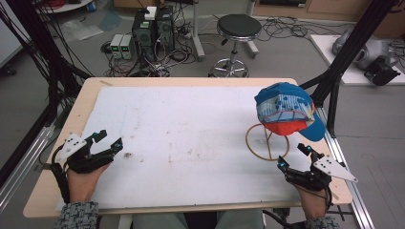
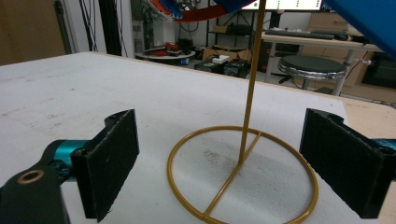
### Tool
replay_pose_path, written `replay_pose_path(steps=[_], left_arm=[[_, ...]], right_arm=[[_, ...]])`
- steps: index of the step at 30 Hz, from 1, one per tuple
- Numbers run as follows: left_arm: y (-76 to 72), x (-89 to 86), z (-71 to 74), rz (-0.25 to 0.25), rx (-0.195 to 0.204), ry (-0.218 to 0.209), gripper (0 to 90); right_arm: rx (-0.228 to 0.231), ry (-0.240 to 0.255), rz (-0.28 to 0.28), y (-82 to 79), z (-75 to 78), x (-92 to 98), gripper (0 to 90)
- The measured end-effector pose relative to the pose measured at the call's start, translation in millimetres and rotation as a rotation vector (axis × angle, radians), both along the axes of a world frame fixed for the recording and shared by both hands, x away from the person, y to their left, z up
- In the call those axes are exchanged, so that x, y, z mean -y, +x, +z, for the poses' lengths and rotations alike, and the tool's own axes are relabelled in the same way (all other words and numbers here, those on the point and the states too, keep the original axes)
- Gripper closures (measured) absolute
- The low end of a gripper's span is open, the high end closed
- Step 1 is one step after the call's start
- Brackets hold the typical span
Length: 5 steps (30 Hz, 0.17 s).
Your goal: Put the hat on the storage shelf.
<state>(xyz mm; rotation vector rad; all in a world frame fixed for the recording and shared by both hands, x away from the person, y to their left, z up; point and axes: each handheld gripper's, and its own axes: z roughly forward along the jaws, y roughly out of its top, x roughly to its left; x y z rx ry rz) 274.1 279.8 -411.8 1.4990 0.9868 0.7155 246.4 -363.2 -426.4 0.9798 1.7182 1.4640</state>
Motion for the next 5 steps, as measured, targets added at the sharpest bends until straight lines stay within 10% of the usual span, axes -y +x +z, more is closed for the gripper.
replay_pose_path(steps=[5], left_arm=[[0.3, -0.7, -4.0, -0.001, -0.003, 0.007, 26.4]], right_arm=[[-0.001, 0.002, 0.0, 0.2, -0.1, -0.1, 11.1]])
